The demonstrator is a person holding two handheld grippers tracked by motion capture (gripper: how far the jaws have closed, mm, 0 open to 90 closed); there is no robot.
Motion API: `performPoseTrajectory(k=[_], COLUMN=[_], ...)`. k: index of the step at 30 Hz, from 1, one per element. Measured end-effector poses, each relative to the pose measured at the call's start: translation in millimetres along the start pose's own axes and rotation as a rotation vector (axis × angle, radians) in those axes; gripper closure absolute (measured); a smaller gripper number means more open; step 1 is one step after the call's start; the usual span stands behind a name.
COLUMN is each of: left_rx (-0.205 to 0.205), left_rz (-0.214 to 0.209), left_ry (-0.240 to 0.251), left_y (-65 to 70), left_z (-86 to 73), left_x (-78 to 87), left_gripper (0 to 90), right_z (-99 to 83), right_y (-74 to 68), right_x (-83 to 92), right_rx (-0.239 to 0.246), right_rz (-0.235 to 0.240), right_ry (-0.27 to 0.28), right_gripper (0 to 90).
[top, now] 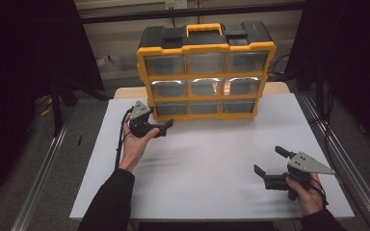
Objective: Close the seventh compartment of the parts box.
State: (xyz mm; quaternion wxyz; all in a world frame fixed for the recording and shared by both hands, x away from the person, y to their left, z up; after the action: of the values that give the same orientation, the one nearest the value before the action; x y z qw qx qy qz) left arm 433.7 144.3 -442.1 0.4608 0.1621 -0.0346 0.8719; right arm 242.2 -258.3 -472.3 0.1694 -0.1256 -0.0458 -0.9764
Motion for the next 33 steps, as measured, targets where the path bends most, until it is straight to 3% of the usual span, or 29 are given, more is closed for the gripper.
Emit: performPoseTrajectory(k=[2, 3, 4, 7, 9, 12, 16, 33], left_rx=[-0.009, -0.009, -0.004, -0.019, 0.003, -0.006, 0.008, 0.016], left_rz=[-0.015, 0.023, 0.002, 0.009, 0.006, 0.037, 0.009, 0.022], left_ry=[-0.005, -0.011, -0.001, -0.018, -0.03, 0.005, 0.003, -0.008], left_y=[-0.2, 1.0, 1.0, 1.9, 4.6, 9.7, 16.1, 33.0], left_z=[-3.0, -4.4, -5.9, -8.6, -9.5, -9.4, -11.1, -31.1], left_x=[4.4, 7.0, 8.6, 14.2, 18.6, 26.5, 34.2, 64.4], left_gripper=[3.8, 3.8, 3.8, 3.5, 3.3, 5.0, 4.8, 4.6], right_z=[-0.1, -0.1, -0.1, -0.1, -0.2, -0.1, -0.2, -0.1], right_y=[0.1, 0.1, 0.1, -0.3, 0.0, 0.1, -0.2, -0.4], right_x=[0.2, 0.2, 0.2, 0.1, 0.0, -0.2, 0.0, 0.6], right_rx=[-0.002, -0.003, -0.003, -0.002, 0.0, -0.002, -0.002, -0.004], right_rz=[-0.002, -0.001, -0.002, -0.001, 0.0, -0.002, -0.003, 0.0], right_ry=[-0.002, -0.003, -0.002, 0.0, -0.001, -0.002, -0.001, 0.0], right_gripper=[0.4, 0.4, 0.4, 0.4, 0.4, 0.4, 0.4, 0.4])
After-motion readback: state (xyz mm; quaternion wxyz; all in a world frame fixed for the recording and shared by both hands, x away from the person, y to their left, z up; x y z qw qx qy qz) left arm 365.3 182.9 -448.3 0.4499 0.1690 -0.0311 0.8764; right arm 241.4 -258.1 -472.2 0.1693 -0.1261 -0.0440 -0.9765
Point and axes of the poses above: each handheld gripper's, and its own axes: x roughly backward along the jaws, z roughly out of its top, y roughly to its right, the point moved 3 cm from there along -x, roughly forward along the jaws, and after that the axes turned 11 degrees about -z, right-handed, at the moved point
